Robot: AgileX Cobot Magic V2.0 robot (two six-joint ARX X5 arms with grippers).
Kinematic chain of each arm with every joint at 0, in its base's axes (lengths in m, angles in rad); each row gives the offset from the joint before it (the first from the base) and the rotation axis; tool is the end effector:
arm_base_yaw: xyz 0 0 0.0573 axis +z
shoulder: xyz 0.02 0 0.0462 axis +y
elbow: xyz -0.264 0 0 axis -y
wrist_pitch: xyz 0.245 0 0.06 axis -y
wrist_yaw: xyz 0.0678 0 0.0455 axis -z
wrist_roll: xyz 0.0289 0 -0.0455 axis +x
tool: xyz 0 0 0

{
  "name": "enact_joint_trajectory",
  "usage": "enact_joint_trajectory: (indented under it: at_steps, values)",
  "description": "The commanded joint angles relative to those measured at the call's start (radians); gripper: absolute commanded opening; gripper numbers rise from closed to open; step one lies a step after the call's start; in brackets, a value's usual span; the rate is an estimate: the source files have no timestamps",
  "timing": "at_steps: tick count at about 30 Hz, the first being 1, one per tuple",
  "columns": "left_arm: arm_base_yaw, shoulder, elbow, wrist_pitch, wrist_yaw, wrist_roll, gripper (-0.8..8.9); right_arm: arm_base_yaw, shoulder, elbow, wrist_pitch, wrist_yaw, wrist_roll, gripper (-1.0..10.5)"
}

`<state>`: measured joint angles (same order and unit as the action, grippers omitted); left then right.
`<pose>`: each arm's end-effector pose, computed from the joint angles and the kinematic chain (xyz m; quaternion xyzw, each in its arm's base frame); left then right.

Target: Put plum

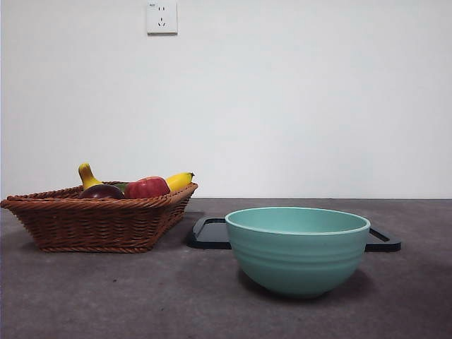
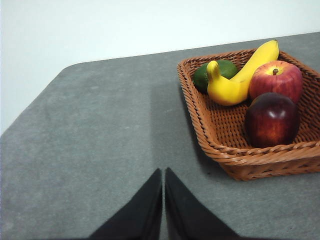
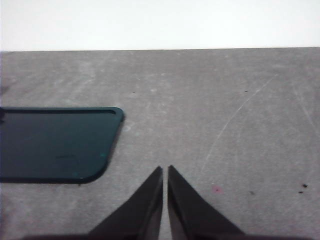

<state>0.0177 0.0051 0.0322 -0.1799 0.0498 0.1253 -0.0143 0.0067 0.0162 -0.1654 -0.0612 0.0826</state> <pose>0.0948 0.0002 0.1568 0.0598 0.0751 -0.0207 0.9952 0.0959 0.0004 0.1526 0.0441 0.0787 0.0201 0.9957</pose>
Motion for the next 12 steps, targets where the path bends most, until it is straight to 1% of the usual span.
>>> enact_joint_trajectory:
  at_steps: [1,3,8,10,12]
  values:
    - [0.003,-0.002,-0.02,-0.007,-0.002,-0.086,0.07,-0.001,-0.003,-0.005,0.008,-0.013,0.057,0.1]
    - [0.003,-0.002,-0.02,-0.007,-0.002,-0.126,0.07,-0.001,-0.003,-0.005,0.008,-0.013,0.076,0.1]
    - [0.003,-0.002,-0.02,-0.006,-0.002,-0.261,0.07,-0.001,-0.003,-0.003,0.008,-0.025,0.103,0.1]
    - [0.003,-0.002,-0.016,-0.007,-0.002,-0.297,0.07,-0.001,-0.003,0.002,0.008,-0.039,0.113,0.1]
    - [0.003,-0.002,-0.008,-0.007,-0.002,-0.316,0.07,-0.001,-0.003,0.011,0.008,-0.044,0.128,0.1]
